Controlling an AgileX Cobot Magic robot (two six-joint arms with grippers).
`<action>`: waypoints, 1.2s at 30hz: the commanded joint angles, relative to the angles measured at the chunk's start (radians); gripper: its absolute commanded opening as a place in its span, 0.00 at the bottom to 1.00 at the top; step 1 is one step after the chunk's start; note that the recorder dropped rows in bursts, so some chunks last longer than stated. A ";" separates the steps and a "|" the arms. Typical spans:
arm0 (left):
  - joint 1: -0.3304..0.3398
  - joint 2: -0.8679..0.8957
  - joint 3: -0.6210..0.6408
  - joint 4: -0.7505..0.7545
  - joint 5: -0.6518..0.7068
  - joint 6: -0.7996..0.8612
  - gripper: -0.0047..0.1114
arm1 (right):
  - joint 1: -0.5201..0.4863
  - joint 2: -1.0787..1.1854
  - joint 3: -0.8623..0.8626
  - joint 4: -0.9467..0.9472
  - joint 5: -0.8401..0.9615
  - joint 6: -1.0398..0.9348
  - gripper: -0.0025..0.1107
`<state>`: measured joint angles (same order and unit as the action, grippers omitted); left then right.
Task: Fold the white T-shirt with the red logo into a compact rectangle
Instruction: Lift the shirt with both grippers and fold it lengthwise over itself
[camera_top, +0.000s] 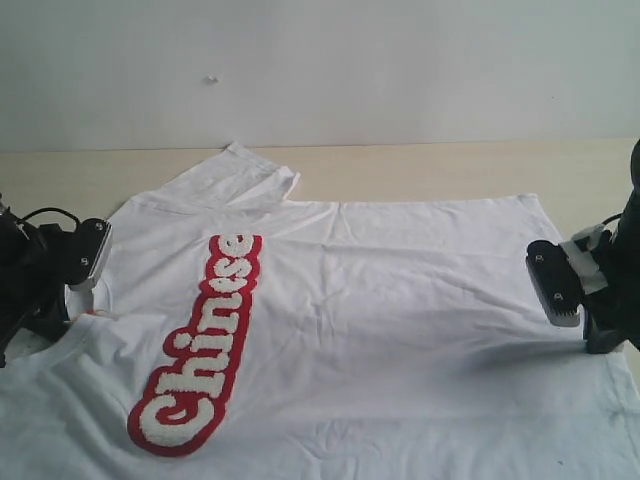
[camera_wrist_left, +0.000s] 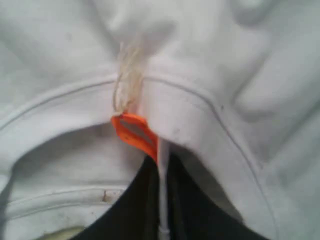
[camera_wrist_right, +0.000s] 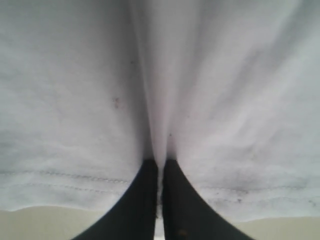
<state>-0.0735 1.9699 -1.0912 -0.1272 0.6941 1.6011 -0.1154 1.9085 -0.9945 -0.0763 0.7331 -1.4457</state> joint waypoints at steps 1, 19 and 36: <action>0.005 -0.100 -0.016 0.056 -0.034 -0.015 0.04 | -0.001 -0.073 -0.097 0.001 0.109 0.000 0.02; 0.043 -0.522 -0.154 0.114 0.229 -0.201 0.04 | -0.001 -0.425 -0.280 -0.055 0.305 0.062 0.02; 0.054 -0.707 -0.219 0.046 0.374 -0.270 0.04 | -0.001 -0.617 -0.280 0.014 0.332 0.087 0.02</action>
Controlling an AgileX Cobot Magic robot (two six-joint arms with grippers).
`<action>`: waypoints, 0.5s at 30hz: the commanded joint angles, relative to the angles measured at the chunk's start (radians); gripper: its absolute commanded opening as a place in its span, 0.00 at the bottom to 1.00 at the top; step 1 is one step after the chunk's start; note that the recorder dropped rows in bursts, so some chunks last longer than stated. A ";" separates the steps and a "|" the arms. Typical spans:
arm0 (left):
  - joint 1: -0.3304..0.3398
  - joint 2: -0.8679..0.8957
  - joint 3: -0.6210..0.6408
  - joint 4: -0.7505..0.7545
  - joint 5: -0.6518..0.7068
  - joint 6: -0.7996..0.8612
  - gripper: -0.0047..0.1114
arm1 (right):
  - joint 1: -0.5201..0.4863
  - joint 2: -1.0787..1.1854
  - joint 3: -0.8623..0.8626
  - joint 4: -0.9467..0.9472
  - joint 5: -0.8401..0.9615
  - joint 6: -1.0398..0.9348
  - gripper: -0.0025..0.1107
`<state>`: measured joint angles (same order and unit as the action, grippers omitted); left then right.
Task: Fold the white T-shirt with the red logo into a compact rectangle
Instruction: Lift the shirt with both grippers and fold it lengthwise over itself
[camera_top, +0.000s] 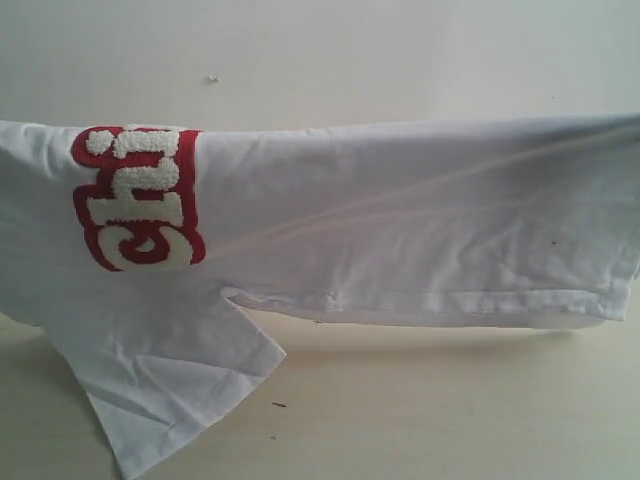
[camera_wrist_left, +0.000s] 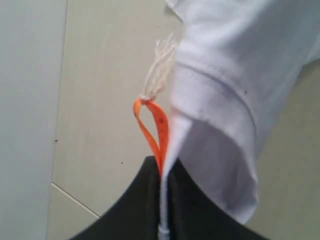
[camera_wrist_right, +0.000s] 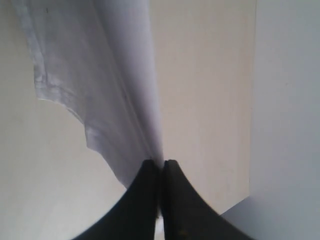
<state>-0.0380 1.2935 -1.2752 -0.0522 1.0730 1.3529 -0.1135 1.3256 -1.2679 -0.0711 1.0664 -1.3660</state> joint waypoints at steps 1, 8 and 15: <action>0.018 -0.033 -0.040 -0.032 -0.005 -0.022 0.04 | -0.003 -0.040 -0.006 0.009 -0.001 0.008 0.02; 0.018 -0.097 -0.089 -0.130 0.114 -0.031 0.04 | -0.003 -0.140 -0.006 0.099 0.043 0.007 0.02; 0.018 -0.225 -0.089 -0.202 0.148 -0.079 0.04 | -0.003 -0.255 -0.006 0.212 0.065 0.007 0.02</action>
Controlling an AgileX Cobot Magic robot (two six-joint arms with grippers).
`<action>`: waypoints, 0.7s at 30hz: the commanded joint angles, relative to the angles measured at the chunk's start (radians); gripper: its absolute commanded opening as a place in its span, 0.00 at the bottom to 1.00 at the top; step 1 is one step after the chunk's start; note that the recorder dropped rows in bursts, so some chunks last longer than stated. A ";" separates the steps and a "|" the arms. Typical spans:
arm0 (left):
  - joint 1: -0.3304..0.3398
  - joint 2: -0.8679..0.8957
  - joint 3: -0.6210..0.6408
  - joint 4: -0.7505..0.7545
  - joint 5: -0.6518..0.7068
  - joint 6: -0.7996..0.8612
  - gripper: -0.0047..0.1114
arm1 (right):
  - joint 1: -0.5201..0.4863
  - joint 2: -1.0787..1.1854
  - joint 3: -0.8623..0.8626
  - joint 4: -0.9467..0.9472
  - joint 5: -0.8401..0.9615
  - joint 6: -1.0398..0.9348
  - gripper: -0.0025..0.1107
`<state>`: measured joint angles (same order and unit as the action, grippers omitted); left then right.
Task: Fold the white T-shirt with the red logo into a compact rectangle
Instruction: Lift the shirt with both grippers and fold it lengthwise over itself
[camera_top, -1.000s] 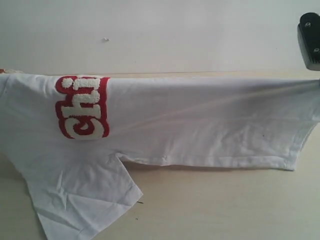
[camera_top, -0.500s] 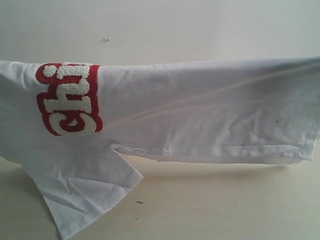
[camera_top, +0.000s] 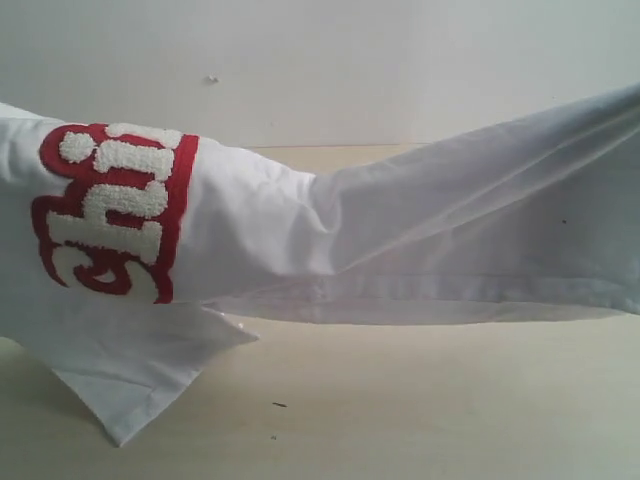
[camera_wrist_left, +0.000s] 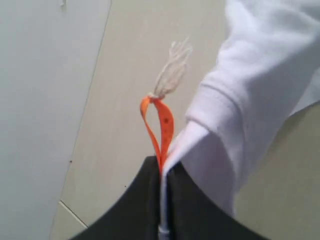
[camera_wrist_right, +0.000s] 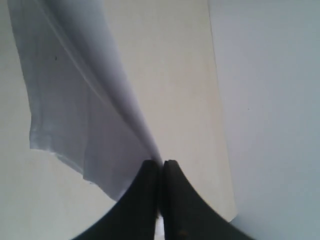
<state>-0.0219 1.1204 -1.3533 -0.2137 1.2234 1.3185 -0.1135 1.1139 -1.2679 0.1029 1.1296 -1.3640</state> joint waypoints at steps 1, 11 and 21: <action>0.002 -0.064 -0.011 -0.040 -0.002 -0.064 0.04 | -0.003 -0.054 -0.006 0.042 0.002 0.005 0.02; 0.002 -0.161 -0.011 -0.080 -0.002 -0.138 0.04 | -0.003 -0.123 -0.006 0.106 0.035 0.007 0.02; -0.095 -0.207 -0.092 -0.014 -0.002 -0.313 0.04 | -0.003 -0.194 -0.006 0.176 0.084 0.024 0.02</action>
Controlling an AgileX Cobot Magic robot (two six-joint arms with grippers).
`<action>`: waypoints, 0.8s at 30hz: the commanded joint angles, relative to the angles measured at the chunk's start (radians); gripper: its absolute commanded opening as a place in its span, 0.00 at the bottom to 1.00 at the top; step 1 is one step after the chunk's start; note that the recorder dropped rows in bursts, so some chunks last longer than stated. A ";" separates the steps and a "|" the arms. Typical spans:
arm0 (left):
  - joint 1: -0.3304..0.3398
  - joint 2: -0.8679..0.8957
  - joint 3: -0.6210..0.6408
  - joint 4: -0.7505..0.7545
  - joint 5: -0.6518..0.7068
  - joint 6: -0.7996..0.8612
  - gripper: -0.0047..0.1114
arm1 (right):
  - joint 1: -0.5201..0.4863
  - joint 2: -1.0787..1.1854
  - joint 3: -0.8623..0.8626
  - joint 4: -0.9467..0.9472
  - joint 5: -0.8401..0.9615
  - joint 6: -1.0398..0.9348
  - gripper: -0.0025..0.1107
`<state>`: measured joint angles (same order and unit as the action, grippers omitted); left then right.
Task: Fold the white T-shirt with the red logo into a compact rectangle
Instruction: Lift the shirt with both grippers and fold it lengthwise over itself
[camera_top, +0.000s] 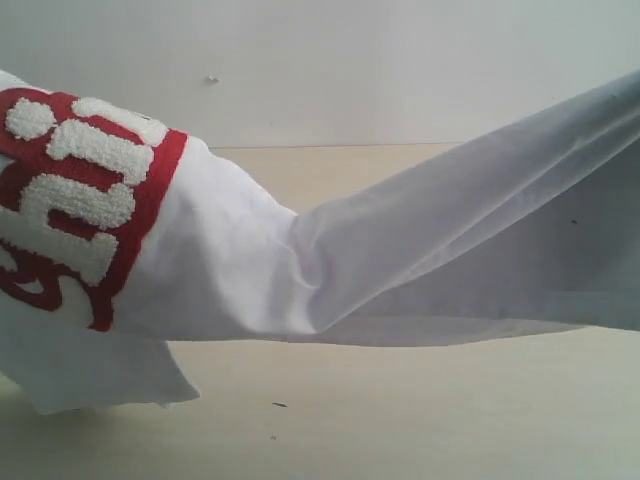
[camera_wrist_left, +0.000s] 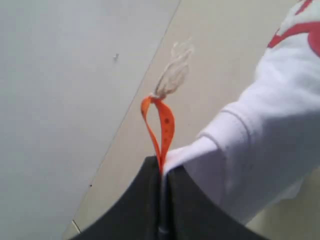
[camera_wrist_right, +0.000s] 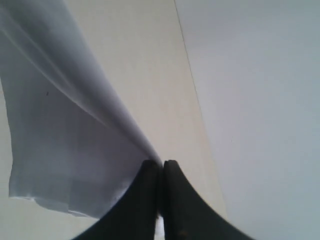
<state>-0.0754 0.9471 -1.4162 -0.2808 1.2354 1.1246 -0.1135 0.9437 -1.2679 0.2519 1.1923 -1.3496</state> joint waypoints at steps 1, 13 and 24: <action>-0.050 -0.045 -0.030 0.069 -0.014 -0.142 0.04 | -0.003 -0.027 -0.006 0.029 0.029 0.009 0.02; -0.086 -0.016 -0.001 0.148 -0.014 -0.255 0.04 | -0.003 0.065 -0.004 0.060 0.029 0.017 0.02; -0.080 0.474 0.068 0.315 -0.014 -0.137 0.04 | -0.003 0.503 -0.004 -0.001 -0.030 0.017 0.02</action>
<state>-0.1563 1.3100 -1.3555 -0.0288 1.2339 0.9617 -0.1135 1.3428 -1.2679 0.2585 1.2221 -1.3383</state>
